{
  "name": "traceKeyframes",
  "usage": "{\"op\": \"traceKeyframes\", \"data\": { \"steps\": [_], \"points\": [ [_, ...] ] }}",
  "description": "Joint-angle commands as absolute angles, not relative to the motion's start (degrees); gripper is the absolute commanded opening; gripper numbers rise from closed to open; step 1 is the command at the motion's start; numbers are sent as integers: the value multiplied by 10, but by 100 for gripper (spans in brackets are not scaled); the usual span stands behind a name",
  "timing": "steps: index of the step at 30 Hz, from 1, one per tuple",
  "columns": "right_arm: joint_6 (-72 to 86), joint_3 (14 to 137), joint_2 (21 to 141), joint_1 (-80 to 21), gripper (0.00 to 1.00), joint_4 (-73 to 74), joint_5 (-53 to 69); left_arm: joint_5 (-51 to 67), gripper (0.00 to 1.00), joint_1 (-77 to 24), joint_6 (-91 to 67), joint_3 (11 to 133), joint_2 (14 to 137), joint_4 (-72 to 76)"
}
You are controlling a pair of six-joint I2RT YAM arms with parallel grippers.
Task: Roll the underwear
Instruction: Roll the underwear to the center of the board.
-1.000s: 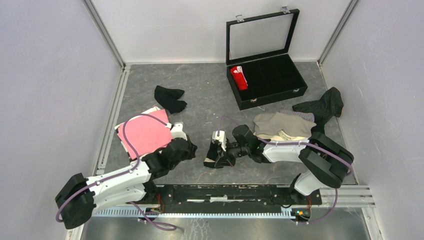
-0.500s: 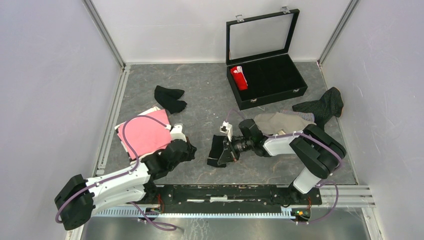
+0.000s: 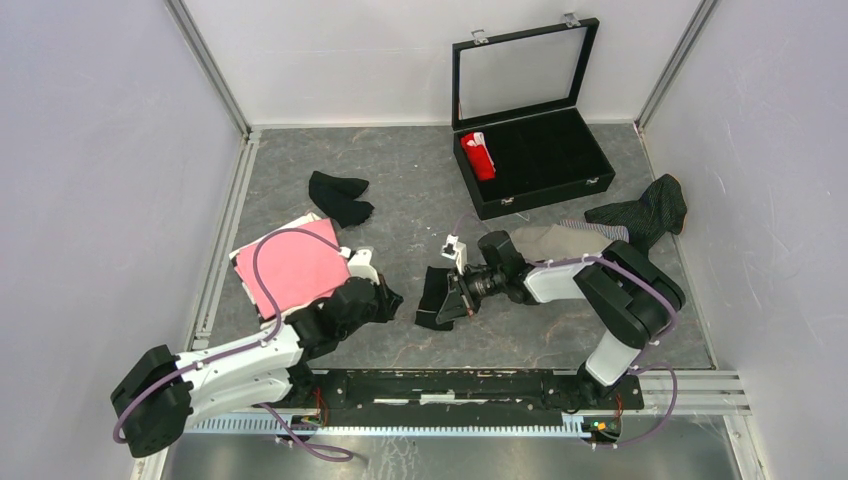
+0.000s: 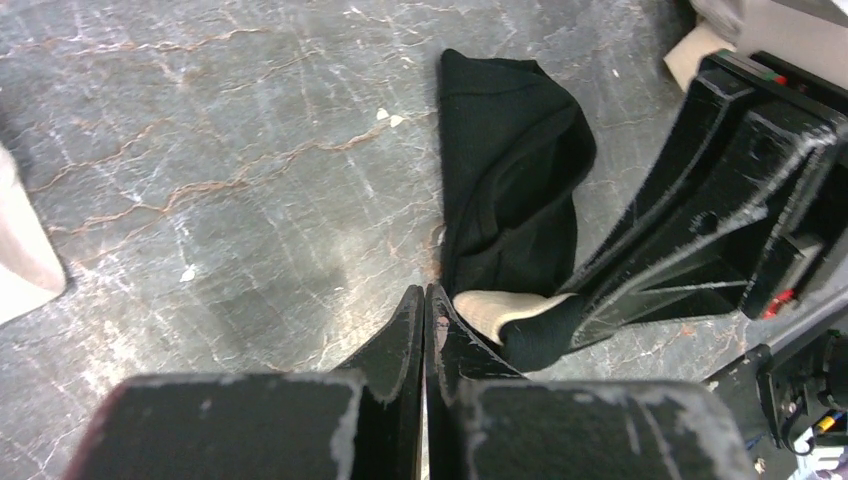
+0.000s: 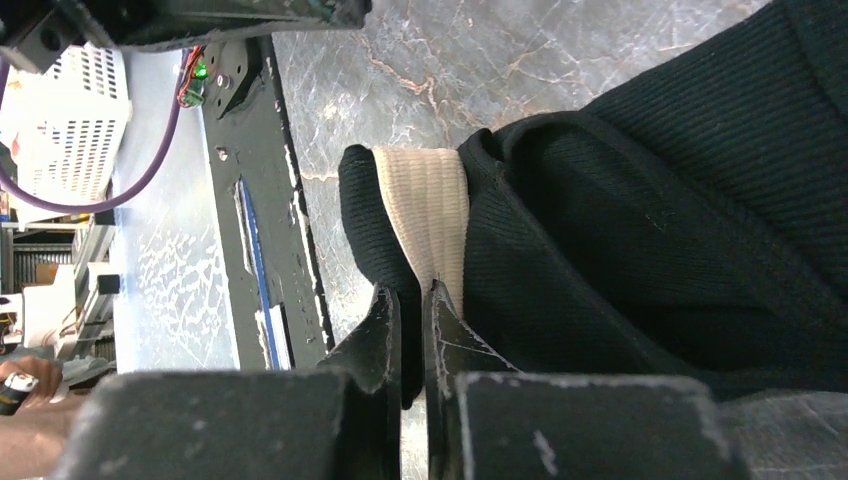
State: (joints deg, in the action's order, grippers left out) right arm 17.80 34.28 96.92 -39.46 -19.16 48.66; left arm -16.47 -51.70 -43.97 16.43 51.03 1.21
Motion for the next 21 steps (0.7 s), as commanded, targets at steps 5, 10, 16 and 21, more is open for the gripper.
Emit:
{"op": "traceKeyframes", "data": {
  "steps": [5,10,16,21],
  "points": [
    [141,353,1004,-371,0,-95,352,-73,2,-515,-378,149,506,112],
    [158,359,1011,-358,0,-92,348,-22,2,-515,-363,152,530,150],
    [207,347,1018,-349,0,-129,406,-4,2,-516,-353,168,544,156],
    [227,334,985,-352,0,-134,440,-3,2,-517,-352,169,524,148]
  ]
}}
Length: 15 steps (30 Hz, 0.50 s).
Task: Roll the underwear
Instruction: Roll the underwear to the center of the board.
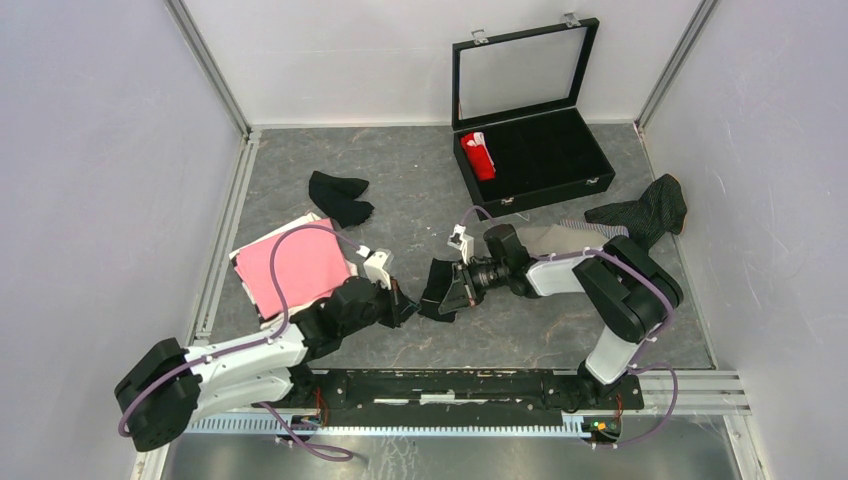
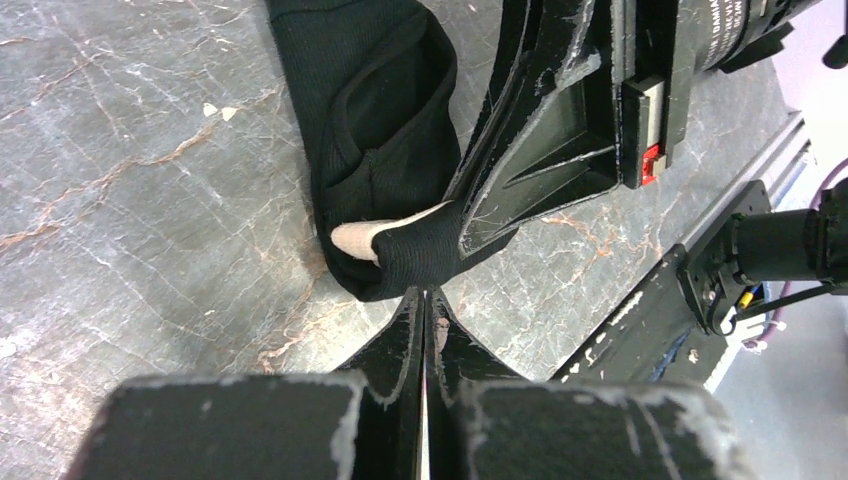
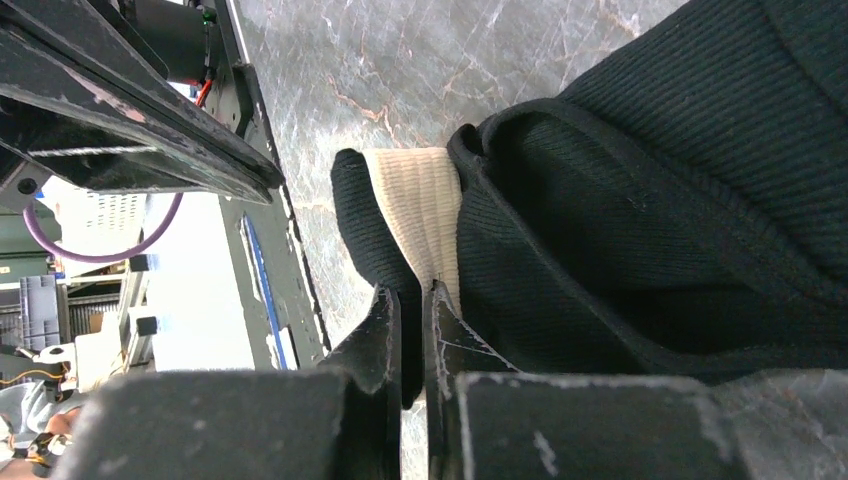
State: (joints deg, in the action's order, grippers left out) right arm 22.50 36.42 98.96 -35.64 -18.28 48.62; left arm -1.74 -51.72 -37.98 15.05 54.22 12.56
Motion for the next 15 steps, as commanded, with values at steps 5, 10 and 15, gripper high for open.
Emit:
{"op": "traceKeyframes", "data": {
  "steps": [5,10,15],
  "points": [
    [238,330,977,-360,0,-134,471,-3,2,-517,-349,173,521,141],
    [240,336,1004,-360,0,-137,464,8,2,-517,-346,180,537,142],
    [252,347,1026,-349,0,-148,433,15,2,-518,-342,187,547,142]
  ]
}}
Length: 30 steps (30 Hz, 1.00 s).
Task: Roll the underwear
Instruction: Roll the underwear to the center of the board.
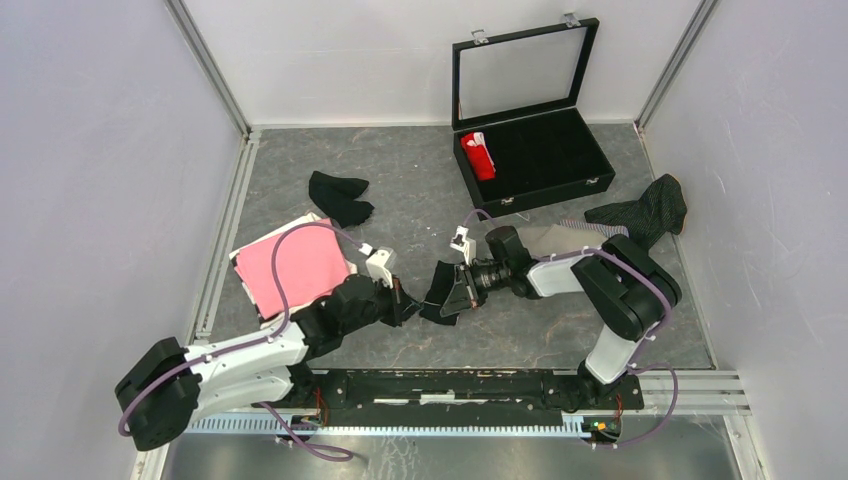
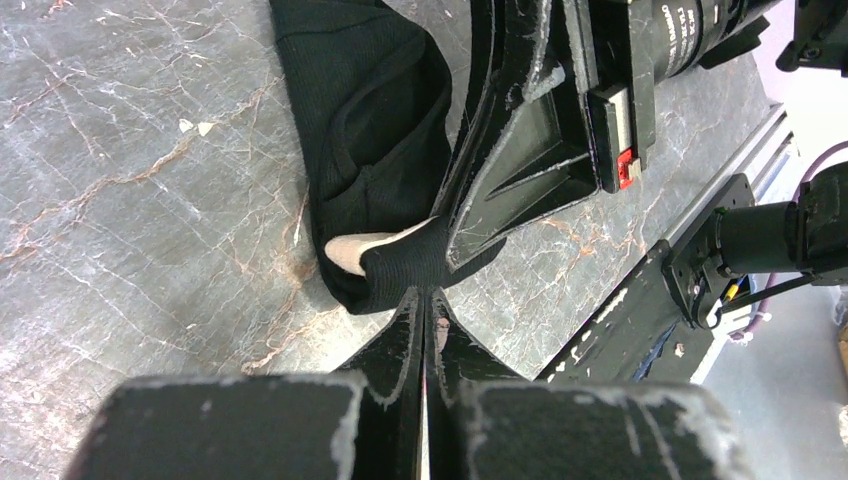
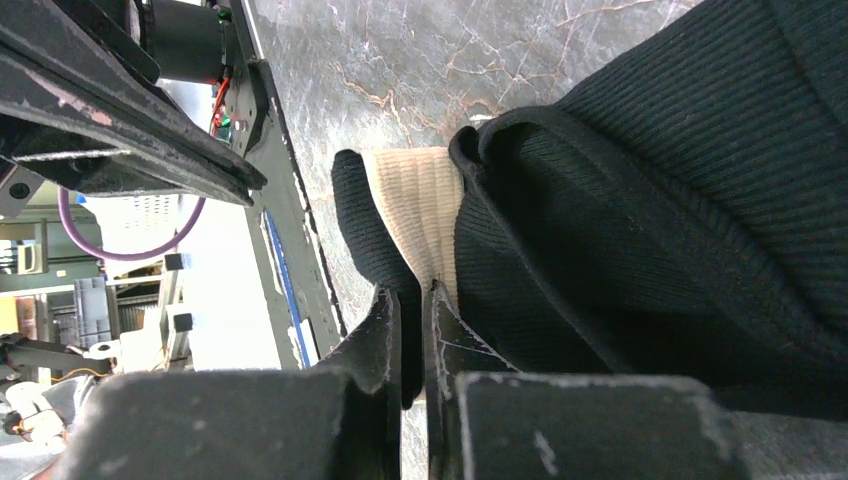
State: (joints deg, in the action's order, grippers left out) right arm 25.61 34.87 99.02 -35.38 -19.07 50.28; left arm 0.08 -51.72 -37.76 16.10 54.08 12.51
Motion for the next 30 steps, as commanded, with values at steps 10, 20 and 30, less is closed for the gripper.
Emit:
{"op": "traceKeyframes", "data": {
  "steps": [10,20,30],
  "points": [
    [209,380,1031,-325,0,-87,353,24,2,-518,-338,201,591,165],
    [175,398,1034,-324,2,-42,276,44,2,-522,-333,236,674,211],
    [186,390,1042,-316,0,-63,300,-33,2,-521,-339,252,727,246]
  ]
}}
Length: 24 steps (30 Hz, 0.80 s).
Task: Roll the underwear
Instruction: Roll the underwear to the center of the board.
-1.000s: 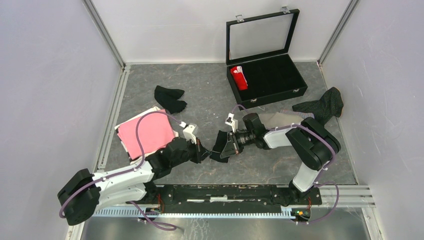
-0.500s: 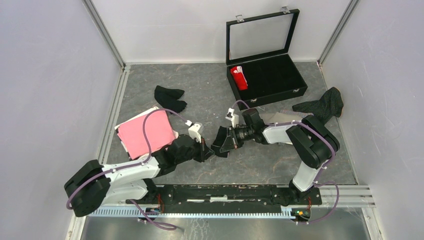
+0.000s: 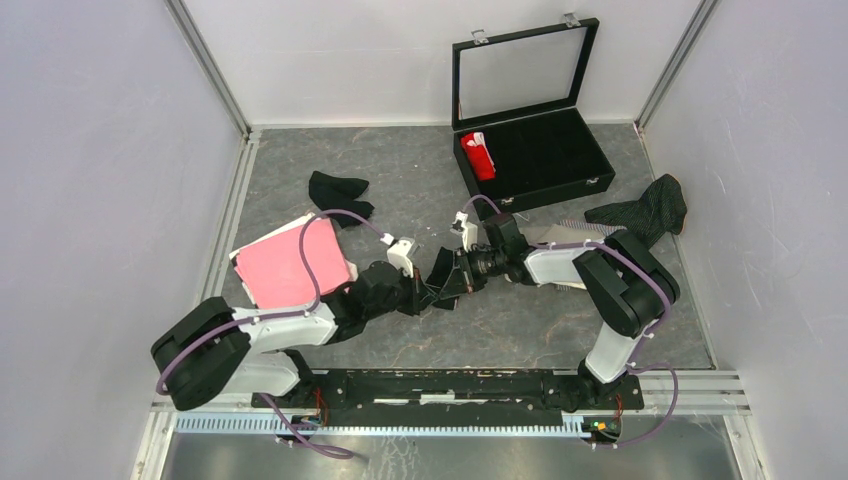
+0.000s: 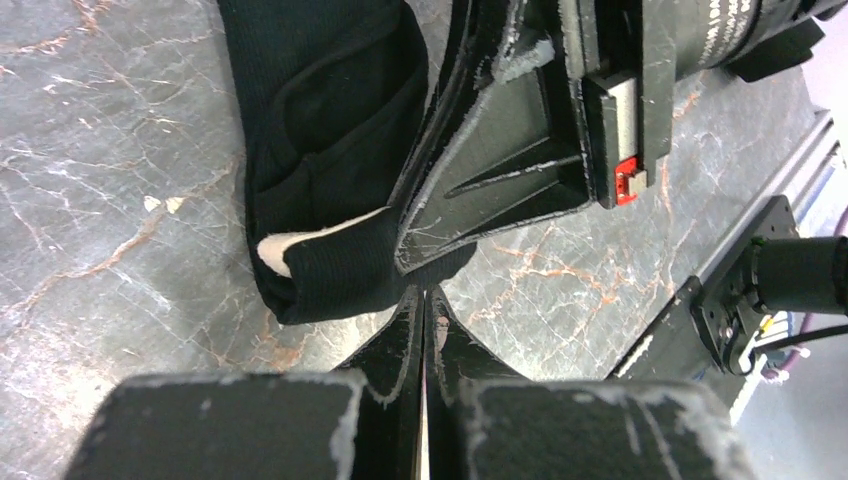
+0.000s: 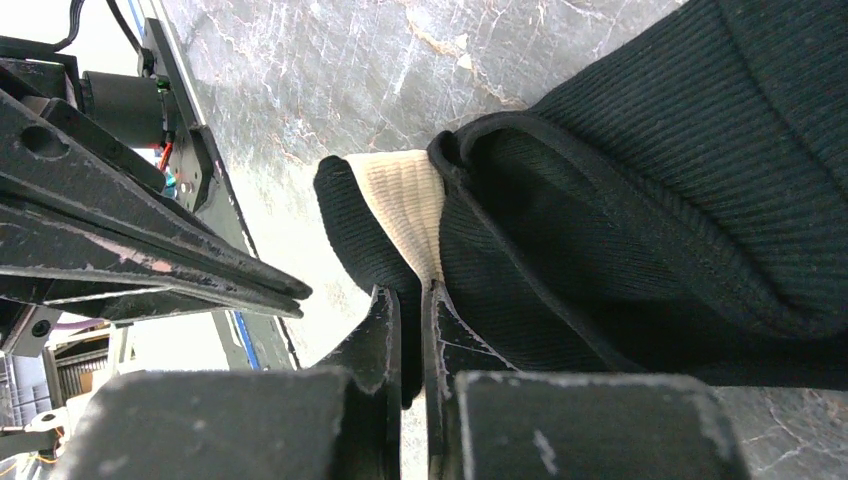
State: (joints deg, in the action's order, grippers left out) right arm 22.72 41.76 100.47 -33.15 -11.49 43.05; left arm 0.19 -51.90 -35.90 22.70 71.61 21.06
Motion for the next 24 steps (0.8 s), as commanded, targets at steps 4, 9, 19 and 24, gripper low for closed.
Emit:
{"op": "traceKeyframes", "data": {
  "steps": [4,9,19,24],
  "points": [
    [227,361,1022,-319,0,-121,367,-44,2,-522,-344,249,700,231],
    [257,340,985,-364,0,-143,392,-81,2,-522,-350,234,618,176],
    [367,294,973,-437,0,-263,446,-122,2,-522,-363,211,485,86],
    [369,308,1014,-421,0,-262,440,-98,2,-522,-360,211,497,87]
  ]
}}
